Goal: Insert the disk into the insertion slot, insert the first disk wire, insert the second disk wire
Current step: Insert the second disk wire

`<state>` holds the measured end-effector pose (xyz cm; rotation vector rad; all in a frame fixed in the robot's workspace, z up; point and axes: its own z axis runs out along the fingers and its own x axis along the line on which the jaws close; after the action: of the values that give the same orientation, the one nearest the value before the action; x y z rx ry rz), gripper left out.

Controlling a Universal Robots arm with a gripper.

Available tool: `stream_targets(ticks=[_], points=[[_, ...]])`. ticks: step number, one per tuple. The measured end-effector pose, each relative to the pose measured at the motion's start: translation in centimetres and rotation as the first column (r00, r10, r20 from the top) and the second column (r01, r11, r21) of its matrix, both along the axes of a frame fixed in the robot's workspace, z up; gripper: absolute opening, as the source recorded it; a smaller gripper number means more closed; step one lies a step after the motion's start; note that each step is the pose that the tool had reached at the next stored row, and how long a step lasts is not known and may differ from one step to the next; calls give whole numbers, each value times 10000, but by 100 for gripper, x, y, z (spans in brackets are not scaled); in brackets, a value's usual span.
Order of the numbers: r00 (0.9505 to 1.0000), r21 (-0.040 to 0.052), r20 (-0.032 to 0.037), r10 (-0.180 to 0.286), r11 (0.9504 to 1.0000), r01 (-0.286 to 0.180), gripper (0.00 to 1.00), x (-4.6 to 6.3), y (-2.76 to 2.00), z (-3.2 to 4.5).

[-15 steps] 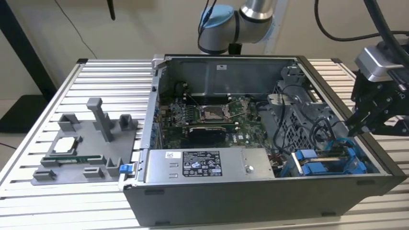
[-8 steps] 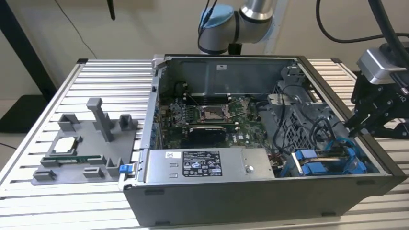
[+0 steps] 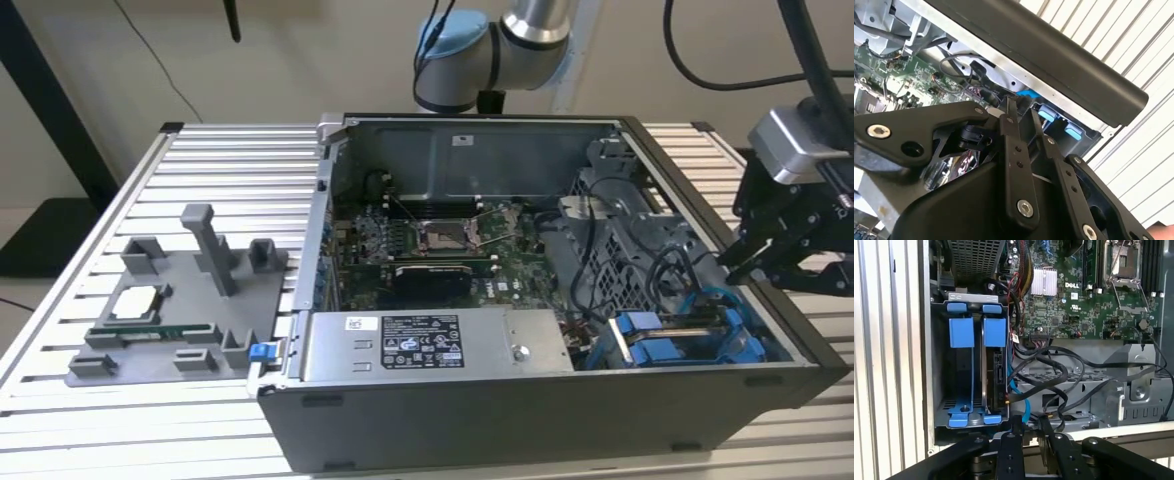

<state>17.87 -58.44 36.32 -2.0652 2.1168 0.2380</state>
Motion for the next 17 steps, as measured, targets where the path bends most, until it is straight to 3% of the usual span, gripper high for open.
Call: stream_targets(ticks=[13, 17], points=[[10000, 33, 1, -1, 10000, 1, 100, 0, 0, -27], [10000, 153, 1, -9, 9999, 9, 100, -1, 0, -44]])
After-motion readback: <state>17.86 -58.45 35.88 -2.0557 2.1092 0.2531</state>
